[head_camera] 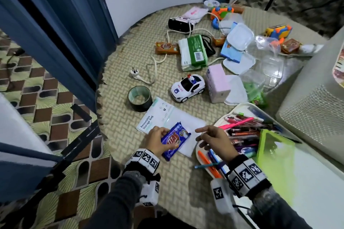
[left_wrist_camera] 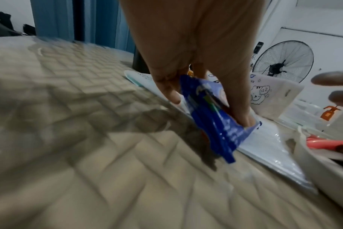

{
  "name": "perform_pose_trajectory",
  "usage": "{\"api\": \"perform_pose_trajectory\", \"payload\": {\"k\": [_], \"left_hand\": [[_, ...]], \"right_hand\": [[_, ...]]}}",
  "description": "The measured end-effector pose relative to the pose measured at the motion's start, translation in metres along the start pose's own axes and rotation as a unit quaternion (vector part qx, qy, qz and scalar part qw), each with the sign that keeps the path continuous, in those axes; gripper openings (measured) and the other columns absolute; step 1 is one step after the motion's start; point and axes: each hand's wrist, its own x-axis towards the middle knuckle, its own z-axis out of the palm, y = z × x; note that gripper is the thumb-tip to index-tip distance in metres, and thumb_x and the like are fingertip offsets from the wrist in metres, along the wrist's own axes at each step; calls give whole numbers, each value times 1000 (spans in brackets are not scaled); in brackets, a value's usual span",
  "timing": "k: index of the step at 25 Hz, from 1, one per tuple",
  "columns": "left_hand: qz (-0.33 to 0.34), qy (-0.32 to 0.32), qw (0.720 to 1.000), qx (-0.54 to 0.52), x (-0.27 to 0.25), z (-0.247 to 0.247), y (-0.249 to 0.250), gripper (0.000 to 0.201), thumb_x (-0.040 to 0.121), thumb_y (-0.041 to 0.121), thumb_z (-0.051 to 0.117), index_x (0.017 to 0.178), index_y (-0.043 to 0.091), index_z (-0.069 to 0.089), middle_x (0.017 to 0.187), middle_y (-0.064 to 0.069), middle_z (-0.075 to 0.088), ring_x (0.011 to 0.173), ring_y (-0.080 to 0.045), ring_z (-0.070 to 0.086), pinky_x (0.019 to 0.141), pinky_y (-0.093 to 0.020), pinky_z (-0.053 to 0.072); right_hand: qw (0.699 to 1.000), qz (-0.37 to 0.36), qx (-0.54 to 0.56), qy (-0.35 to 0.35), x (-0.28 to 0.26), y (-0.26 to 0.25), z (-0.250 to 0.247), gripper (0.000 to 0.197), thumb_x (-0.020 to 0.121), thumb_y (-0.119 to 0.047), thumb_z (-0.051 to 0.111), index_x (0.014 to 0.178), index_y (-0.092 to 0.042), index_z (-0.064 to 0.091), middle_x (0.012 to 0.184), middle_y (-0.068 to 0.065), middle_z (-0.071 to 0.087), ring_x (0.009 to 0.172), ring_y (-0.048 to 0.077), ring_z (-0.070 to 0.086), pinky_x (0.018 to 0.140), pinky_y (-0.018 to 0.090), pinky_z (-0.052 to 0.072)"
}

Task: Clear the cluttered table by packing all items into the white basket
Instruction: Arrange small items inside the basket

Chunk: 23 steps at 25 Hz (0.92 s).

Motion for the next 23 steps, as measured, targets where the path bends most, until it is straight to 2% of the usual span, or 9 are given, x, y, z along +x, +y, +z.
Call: {"api": "perform_pose_trajectory", "payload": {"k": [3,5,7,10,13,16,18,21,23], "left_hand": [[44,-16,999,-18,1,1,12,38,74,17,80,101,20,54,98,-1,60,86,-14,60,83,-30,50],[53,-18,998,-11,6,1,24,33,79,19,75,95,27,48,87,4,67,76,-16,66,73,-38,54],[59,-10,998,-27,10,0,42,32,81,21,74,91,31,46,83,6,71,72,-16,69,67,-40,56],[83,-11,989,-119,18,5,81,33,81,15,74,91,31,47,85,4,71,75,-12,70,73,-41,57],[127,-3,976,-174,26,17,125,35,80,11,74,94,31,49,92,3,69,83,-11,69,73,-32,58],[150,10,966,-211,37,39,163,35,78,10,76,95,27,51,97,0,69,87,-8,68,73,-22,56],[148,8,963,-226,44,53,182,33,78,10,76,97,22,53,99,5,67,87,2,66,74,-15,53],[155,15,962,-225,53,65,199,31,77,7,76,97,18,54,95,14,62,80,14,61,70,-7,48],[149,23,962,-226,58,72,204,31,77,5,76,98,13,54,92,14,61,77,17,60,67,-4,47]], "right_hand": [[1000,2,13,15,1,-1,-9,25,92,6,43,97,-8,63,78,11,66,55,16,54,50,21,41],[1000,-2,15,27,2,-1,-19,23,92,5,44,100,-6,62,78,10,66,53,13,55,48,17,41],[999,-7,15,43,3,-2,-33,23,93,5,44,101,-6,62,76,7,66,50,9,56,47,16,41],[994,-16,46,98,5,-5,-63,23,91,9,45,101,-4,62,75,11,65,47,5,57,45,16,42],[978,-38,87,187,13,-10,-98,19,89,10,51,100,-2,62,76,9,64,53,2,61,49,16,46],[960,-65,76,262,31,-9,-136,23,87,5,56,105,-8,61,98,14,64,82,19,62,73,30,50],[952,-57,64,294,44,-9,-157,29,87,4,58,114,-4,58,105,13,62,95,23,58,86,34,48],[949,-39,23,311,62,-11,-178,37,88,-1,59,125,-3,54,112,12,63,105,23,59,91,29,45],[959,1,-4,283,76,-11,-190,44,90,-8,57,133,-9,47,116,10,60,108,22,57,84,21,41]]}}
